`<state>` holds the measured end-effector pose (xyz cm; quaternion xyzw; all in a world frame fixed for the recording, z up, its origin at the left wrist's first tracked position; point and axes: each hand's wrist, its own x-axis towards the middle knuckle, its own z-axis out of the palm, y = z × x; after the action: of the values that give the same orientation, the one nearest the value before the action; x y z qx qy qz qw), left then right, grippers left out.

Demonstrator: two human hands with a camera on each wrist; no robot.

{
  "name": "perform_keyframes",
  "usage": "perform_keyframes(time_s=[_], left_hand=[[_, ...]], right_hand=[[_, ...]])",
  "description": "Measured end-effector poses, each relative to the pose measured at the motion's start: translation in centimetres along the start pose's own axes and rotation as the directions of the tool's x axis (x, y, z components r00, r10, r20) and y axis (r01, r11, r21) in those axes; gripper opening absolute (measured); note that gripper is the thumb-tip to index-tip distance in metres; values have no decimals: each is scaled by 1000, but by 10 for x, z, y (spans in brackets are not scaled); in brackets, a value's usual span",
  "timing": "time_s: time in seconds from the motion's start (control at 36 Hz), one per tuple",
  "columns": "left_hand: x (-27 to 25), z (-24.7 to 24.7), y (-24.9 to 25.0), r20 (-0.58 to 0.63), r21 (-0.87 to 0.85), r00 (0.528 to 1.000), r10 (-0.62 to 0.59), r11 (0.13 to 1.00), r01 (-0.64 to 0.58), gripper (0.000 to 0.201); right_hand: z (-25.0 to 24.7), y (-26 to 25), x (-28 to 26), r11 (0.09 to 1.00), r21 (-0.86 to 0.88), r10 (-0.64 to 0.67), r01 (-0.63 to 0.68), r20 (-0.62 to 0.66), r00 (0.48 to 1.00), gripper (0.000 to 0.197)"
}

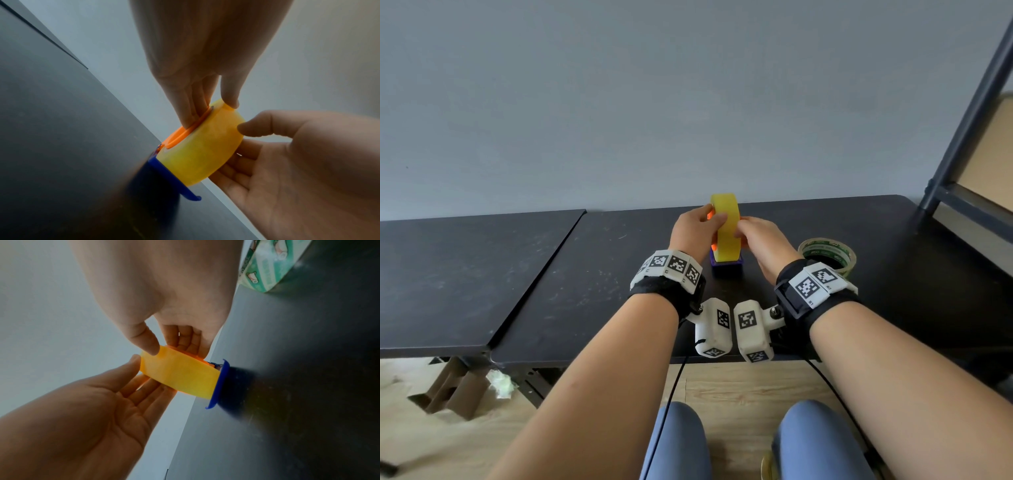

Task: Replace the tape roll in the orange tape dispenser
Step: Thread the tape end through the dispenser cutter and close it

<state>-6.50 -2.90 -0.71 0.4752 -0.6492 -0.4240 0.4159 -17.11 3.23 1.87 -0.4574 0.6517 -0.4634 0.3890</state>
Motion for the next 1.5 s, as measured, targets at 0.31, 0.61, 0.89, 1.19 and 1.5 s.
perform_keyframes(time_s=[0.31,0.61,0.89,1.19,1.5], left_hand=[[-11,-12,13,30,-75,996,-88,993,90,27],[-13,-8,11,43,-42,999,-27,999,29,26],[-5,-8,9,-54,12,999,-7,1000,8,22],[-15,-15,19,61,-111,991,-120,986,126,25],[-15,-11,19,58,-92,996,-66,993,71,29]], right_hand=[[0,-1,2,998,56,26,-27,18,999,28],[0,-1,9,993,92,72,-73,21,997,13],[2,-4,-2,1000,-4,29,-29,19,999,35],[1,2,9,993,85,77,-80,45,996,20],[2,6,14,993,114,38,-40,22,999,10]])
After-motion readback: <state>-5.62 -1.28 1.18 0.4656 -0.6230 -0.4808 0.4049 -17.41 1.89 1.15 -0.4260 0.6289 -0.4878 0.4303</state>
